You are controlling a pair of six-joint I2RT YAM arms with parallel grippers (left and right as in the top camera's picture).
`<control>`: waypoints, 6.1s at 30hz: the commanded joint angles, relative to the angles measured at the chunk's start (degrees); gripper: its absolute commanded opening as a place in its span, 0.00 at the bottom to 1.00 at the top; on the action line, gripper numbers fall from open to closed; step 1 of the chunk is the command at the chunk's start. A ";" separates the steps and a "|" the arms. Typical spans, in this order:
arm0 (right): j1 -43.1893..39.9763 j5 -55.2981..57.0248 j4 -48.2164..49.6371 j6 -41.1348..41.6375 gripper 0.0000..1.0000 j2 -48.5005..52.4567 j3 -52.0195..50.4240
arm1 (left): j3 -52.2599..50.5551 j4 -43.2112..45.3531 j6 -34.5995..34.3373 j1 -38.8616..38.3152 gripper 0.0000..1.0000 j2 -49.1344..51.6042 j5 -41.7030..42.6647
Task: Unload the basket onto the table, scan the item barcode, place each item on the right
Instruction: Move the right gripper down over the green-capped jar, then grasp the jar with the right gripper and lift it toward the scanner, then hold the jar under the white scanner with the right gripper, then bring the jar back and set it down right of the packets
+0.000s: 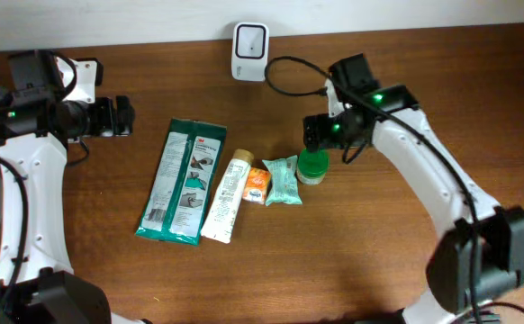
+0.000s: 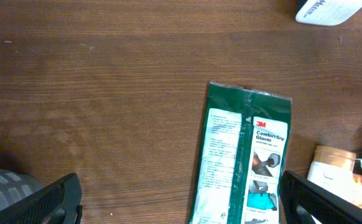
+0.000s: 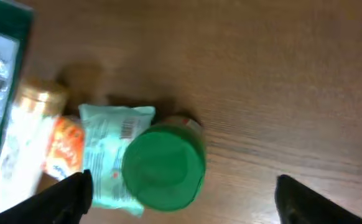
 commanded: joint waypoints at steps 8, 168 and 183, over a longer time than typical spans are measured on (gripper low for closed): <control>3.48 0.37 1.92 13.57 0.88 7.48 -1.84 | 0.37 0.11 0.94 0.20 0.99 -0.37 0.61; -12.28 6.40 -18.53 -3.98 0.50 7.37 24.09 | 0.37 0.11 0.94 0.46 0.99 -0.37 0.61; -27.36 1.20 -7.63 -2.49 0.98 7.10 5.01 | 0.37 0.11 0.94 0.46 0.99 -0.37 0.61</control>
